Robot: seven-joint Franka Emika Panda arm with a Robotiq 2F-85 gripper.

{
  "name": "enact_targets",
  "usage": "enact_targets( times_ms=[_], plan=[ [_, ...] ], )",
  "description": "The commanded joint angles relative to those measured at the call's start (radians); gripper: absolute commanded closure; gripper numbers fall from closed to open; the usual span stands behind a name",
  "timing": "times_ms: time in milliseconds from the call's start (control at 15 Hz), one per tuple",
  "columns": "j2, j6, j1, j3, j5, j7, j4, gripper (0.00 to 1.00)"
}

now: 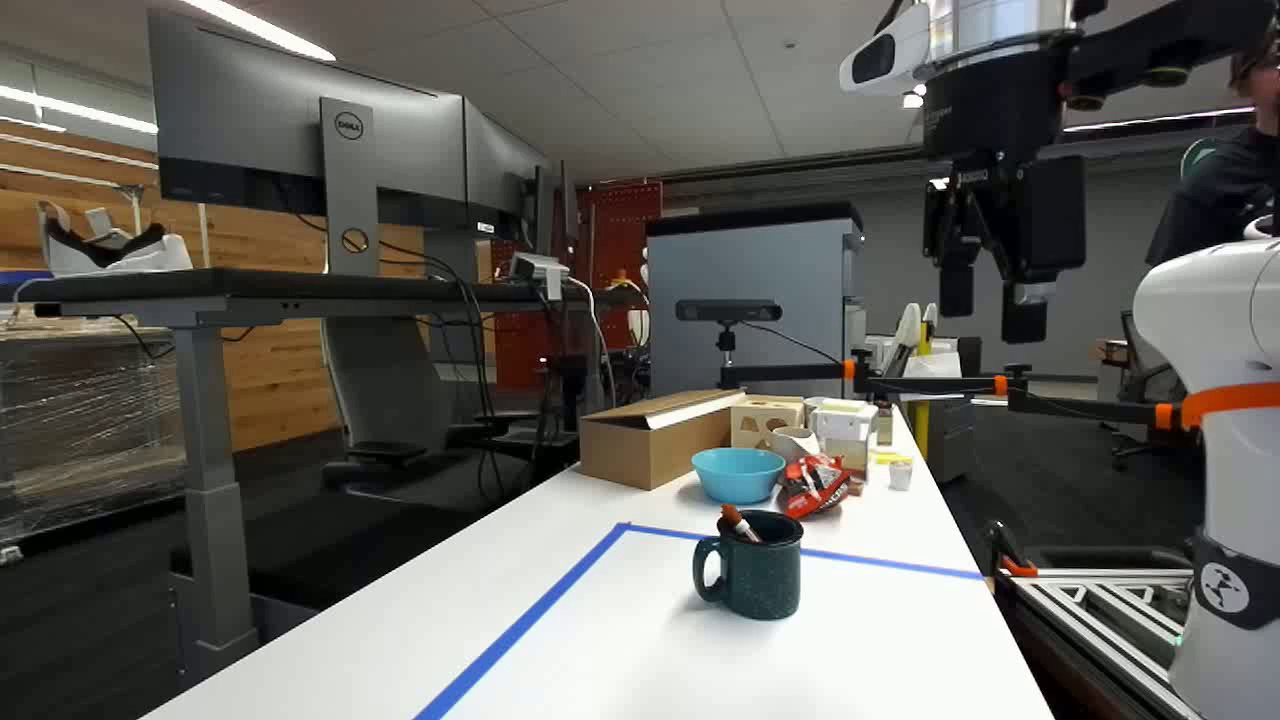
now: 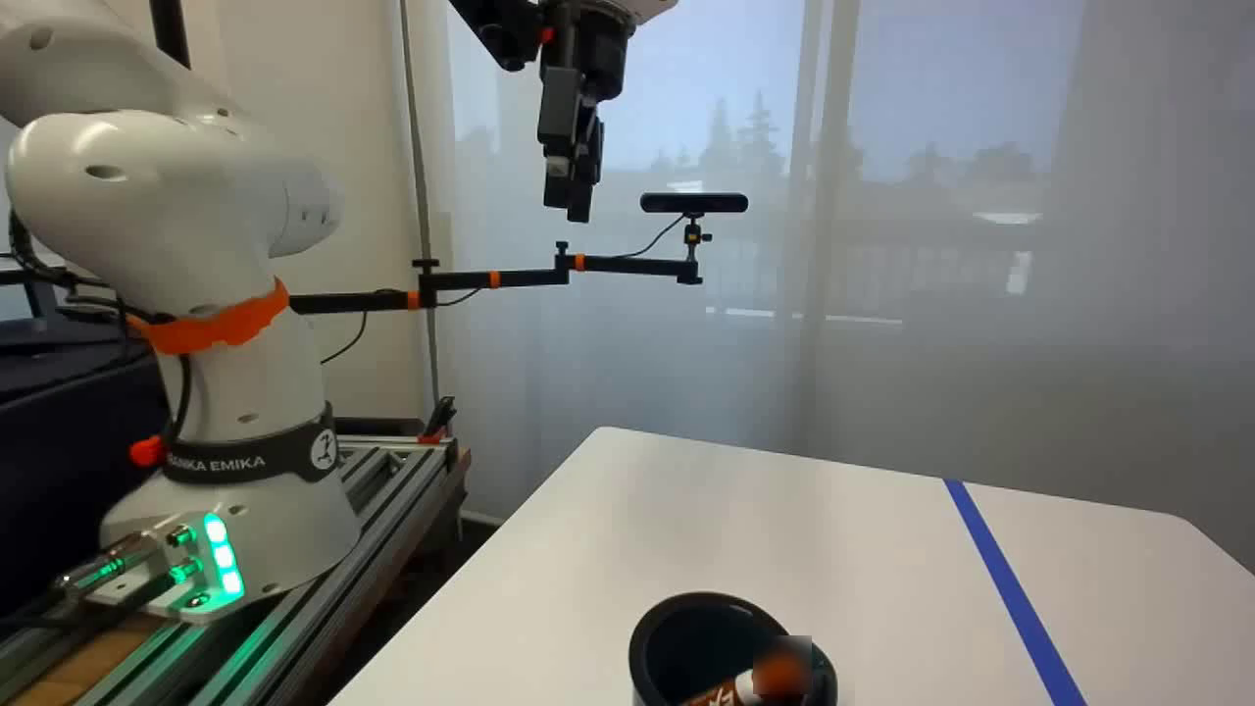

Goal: Remove the marker from the cup and place it on the table

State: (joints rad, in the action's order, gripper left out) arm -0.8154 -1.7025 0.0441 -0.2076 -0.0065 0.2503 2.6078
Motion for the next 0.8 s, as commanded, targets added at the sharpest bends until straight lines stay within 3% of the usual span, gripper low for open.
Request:
enact_targets(
  times_ms=[0, 467, 733],
  plan=[
    [0.002, 0.002, 0.008, 0.006, -0.004, 0.005, -0.002, 0.00],
    [0.002, 0.002, 0.008, 0.006, -0.004, 0.005, -0.002, 0.00],
    [-0.030, -0.121, 0.003, 0.006, -0.031, 0.009, 0.103, 0.00]
  ],
)
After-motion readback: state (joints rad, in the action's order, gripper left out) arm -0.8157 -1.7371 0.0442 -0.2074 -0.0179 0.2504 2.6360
